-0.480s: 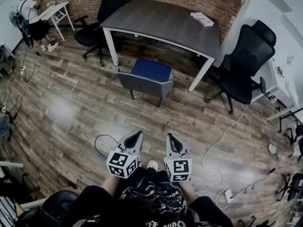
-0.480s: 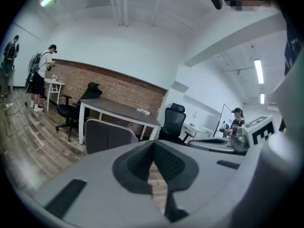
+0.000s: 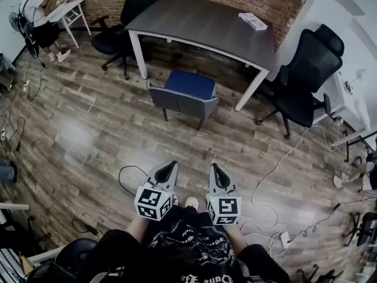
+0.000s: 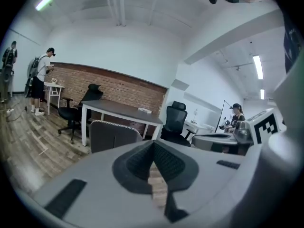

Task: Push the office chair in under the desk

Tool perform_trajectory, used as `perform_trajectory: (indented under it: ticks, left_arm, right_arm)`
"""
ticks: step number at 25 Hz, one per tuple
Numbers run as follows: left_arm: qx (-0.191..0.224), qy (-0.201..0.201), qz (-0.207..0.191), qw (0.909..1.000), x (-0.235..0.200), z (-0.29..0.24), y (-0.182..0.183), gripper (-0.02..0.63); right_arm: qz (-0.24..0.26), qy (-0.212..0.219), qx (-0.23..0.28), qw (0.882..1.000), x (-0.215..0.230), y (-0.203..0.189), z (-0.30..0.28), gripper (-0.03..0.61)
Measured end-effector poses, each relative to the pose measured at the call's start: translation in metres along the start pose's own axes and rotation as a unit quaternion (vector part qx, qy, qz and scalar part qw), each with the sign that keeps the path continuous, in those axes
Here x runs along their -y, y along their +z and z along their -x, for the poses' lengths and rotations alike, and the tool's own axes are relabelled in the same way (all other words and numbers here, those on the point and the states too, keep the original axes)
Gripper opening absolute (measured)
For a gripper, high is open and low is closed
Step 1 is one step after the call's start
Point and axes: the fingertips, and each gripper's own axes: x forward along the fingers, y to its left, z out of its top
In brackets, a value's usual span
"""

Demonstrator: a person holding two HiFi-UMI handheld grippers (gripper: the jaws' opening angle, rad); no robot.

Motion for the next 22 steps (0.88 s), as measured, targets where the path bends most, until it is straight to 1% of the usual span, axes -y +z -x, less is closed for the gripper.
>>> perform_trajectory:
  ticks: [6, 10, 11, 15, 18, 22]
  left_arm:
    - [0.007, -0.003, 0.008, 0.9999, -0.017, 0.001, 0.003, 0.005]
    - [0.009, -0.014, 0.046, 0.9988, -0.030, -0.002, 0.006, 0.005]
    - [0.009, -0.015, 0.050, 0.9986, -0.033, -0.002, 0.007, 0.005]
    - [0.013, -0.014, 0.043, 0.9989, -0.040, -0.005, 0.012, 0.005]
    - [0.015, -0.007, 0.041, 0.9990, -0.043, -0.011, 0.014, 0.005]
    - [0.017, 0.007, 0.014, 0.9997, -0.051, -0.026, 0.020, 0.005]
  right_arm:
    - [-0.007, -0.013, -0.003, 1.000, -0.009, -0.005, -0.002, 0.003]
    - [-0.002, -0.024, -0.007, 1.000, -0.012, -0.008, -0.009, 0.003]
    - [-0.004, -0.025, -0.006, 1.000, -0.012, -0.008, -0.009, 0.003]
    - [-0.016, -0.023, -0.003, 1.000, -0.011, -0.009, -0.012, 0.003]
    - [-0.019, -0.024, -0.005, 1.000, -0.001, -0.012, -0.020, 0.003]
    - [-0.016, -0.017, 0.006, 1.000, 0.014, -0.003, -0.040, 0.003]
